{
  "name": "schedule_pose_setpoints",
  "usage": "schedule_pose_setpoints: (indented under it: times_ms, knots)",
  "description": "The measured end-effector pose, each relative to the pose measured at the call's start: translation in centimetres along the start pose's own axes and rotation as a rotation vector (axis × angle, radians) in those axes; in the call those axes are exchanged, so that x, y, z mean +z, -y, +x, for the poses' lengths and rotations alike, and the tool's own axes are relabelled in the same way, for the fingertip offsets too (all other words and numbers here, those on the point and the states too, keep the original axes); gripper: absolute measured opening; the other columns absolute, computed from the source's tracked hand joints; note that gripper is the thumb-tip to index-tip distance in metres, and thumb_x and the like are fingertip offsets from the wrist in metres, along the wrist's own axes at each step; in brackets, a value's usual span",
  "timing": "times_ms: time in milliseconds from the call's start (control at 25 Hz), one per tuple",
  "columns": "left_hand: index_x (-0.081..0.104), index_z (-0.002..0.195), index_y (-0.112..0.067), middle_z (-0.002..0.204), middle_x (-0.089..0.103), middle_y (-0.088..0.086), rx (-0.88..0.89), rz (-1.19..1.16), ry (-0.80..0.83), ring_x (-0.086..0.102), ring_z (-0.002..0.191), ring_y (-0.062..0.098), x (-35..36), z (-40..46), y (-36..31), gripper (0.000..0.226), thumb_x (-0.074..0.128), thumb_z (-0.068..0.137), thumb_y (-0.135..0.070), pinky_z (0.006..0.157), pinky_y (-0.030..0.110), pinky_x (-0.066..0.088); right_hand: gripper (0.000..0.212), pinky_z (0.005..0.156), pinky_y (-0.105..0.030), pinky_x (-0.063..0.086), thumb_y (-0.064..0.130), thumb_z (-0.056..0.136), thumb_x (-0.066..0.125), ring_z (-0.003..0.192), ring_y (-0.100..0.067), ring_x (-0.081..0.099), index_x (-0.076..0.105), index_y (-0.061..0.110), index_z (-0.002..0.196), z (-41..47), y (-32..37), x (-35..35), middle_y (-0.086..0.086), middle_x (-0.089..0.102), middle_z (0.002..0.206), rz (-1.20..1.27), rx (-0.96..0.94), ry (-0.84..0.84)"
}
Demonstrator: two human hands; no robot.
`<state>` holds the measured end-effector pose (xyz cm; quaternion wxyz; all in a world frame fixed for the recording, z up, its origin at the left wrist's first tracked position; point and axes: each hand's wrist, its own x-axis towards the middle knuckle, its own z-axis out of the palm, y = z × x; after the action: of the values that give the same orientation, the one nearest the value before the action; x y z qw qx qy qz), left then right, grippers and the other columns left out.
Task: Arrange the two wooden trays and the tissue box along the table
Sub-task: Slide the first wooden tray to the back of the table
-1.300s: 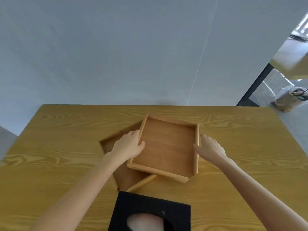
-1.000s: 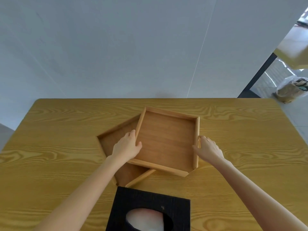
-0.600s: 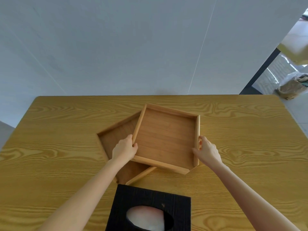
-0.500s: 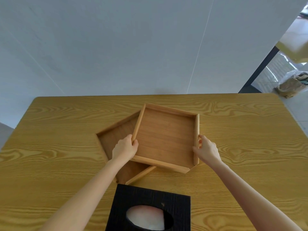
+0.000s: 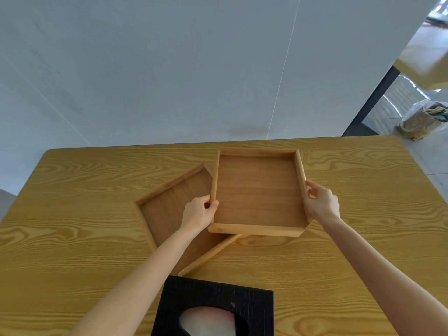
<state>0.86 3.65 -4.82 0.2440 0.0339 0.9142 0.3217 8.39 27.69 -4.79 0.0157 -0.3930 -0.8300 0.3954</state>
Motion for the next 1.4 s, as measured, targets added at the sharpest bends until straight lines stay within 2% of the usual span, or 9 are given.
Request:
schedule_pose_setpoints:
  times_ms: [320,680,920,1080,1400]
  knots:
    - [0.043,0.136,-0.005,0.140,0.050,0.010,0.053,-0.051,-0.029,0.042,0.133,0.025,0.9,2.4,-4.9,0.047,0.048,0.094,-0.026,0.109,0.033,0.033,0.042,0.103,-0.041,0.042,0.011,0.093,0.049,0.124,-0.029,0.052,0.046,0.014,0.135,3.9,0.2,-2.5,-0.013,0.057,0.133,0.090,0.015,-0.097]
    - [0.038,0.138,-0.004,0.145,0.043,0.011,0.031,-0.035,-0.004,0.035,0.137,0.024,3.2,6.4,-7.4,0.049,0.048,0.094,-0.023,0.113,0.033,0.027,0.041,0.102,-0.041,0.042,0.012,0.094,0.047,0.121,-0.029,0.054,0.046,0.017,0.135,7.2,-0.7,-3.2,-0.012,0.058,0.132,0.096,0.065,-0.138]
    - [0.036,0.140,-0.005,0.140,0.050,0.012,0.016,0.060,0.001,0.047,0.129,0.025,4.6,7.9,-7.2,0.048,0.046,0.095,-0.021,0.105,0.033,0.038,0.042,0.102,-0.042,0.044,0.010,0.093,0.048,0.121,-0.029,0.054,0.046,0.016,0.135,8.1,-1.4,-2.4,-0.013,0.059,0.130,0.088,0.079,-0.128]
    - [0.047,0.131,-0.002,0.130,0.058,0.014,0.013,0.107,0.001,0.055,0.119,0.028,4.7,7.7,-6.5,0.040,0.045,0.096,-0.020,0.095,0.034,0.044,0.041,0.101,-0.043,0.046,0.011,0.093,0.048,0.121,-0.029,0.054,0.047,0.016,0.134,8.0,-1.7,-1.5,-0.013,0.060,0.129,0.060,0.089,-0.110]
    - [0.041,0.138,-0.009,0.135,0.055,0.010,-0.047,0.187,-0.037,0.055,0.119,0.028,2.6,7.5,-2.5,0.044,0.043,0.096,-0.023,0.096,0.040,0.049,0.043,0.103,-0.043,0.045,0.010,0.093,0.050,0.120,-0.026,0.056,0.046,0.017,0.134,5.8,-0.5,1.9,-0.011,0.061,0.129,0.087,0.048,-0.024]
